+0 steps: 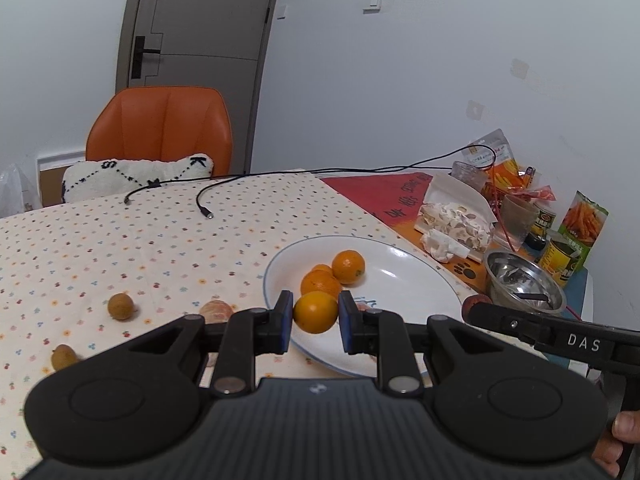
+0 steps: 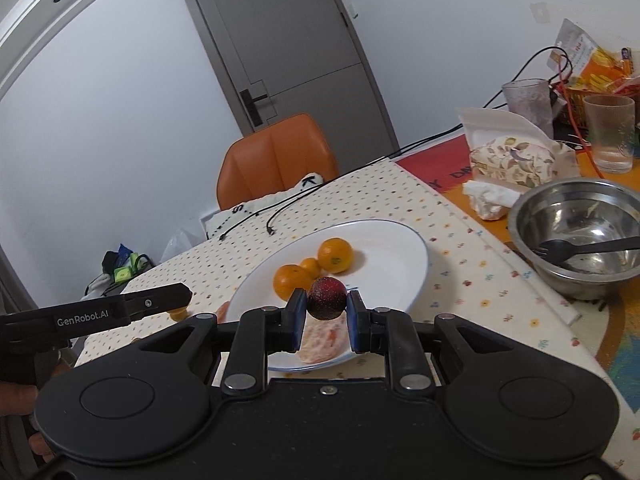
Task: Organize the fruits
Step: 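Carry the tangerine and the red plum over the white plate with both tools, then open the left tool to drop the tangerine while the right tool releases the plum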
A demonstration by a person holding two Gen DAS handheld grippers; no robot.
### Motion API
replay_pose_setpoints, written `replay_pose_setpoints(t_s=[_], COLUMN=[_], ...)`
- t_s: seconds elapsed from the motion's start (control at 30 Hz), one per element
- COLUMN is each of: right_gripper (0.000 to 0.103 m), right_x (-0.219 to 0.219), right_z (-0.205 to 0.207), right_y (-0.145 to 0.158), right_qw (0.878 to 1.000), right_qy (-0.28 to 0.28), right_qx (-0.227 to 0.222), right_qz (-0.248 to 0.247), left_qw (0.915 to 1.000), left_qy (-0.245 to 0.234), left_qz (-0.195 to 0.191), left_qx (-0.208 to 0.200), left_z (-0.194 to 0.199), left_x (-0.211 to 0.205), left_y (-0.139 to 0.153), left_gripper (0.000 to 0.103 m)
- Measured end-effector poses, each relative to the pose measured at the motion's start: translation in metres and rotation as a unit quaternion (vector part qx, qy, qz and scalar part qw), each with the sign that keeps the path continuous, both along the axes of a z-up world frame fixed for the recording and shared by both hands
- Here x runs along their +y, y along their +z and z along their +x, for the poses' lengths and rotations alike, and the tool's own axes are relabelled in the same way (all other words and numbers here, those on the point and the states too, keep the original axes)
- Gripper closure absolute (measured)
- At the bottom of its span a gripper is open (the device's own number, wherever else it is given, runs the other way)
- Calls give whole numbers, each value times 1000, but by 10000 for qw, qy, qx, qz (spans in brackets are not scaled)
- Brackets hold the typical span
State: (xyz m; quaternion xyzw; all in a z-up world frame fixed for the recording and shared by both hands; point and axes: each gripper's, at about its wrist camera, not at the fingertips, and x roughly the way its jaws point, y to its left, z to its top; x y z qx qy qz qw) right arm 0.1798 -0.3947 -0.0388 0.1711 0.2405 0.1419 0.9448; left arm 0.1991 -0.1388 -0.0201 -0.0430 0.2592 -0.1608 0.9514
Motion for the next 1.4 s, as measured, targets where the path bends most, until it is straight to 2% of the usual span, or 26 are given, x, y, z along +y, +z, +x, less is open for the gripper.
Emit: replay_pose_setpoints(t_s=[0.53,0.73,0.83,0.97,1.03,1.07,1.2,1.4], right_gripper=[83,83,83,83,83,82,62,47], right_x=[-14,-13,-12,-9,-6,-4,0,9], right_z=[9,14,17,19,20,21,21,18], right_y=[-12,-13,-11,-6,-4,-4,-2,3], right_qw=[9998,9998,9998,9999,9999,9999,9999,9999], right_qy=[-109,-82,-90,-92,-95,-90,-85,-69], right_qx=[142,162,149,119,117,118,87,76], right_qz=[61,56,50,13,-7,-10,-11,-118], left_qw=[9997,9995,9995,9996,9995,9994,9988,9970], left_qy=[-152,-68,-5,111,191,238,426,742], left_qz=[52,133,137,181,189,185,199,219], left_qx=[203,275,267,199,179,181,153,17], left_z=[22,25,24,20,18,18,15,10], left_x=[-24,-21,-14,-4,2,5,18,41], left_y=[-12,-13,-11,-8,-7,-7,-5,1], left_gripper=[81,76,67,50,46,44,33,23])
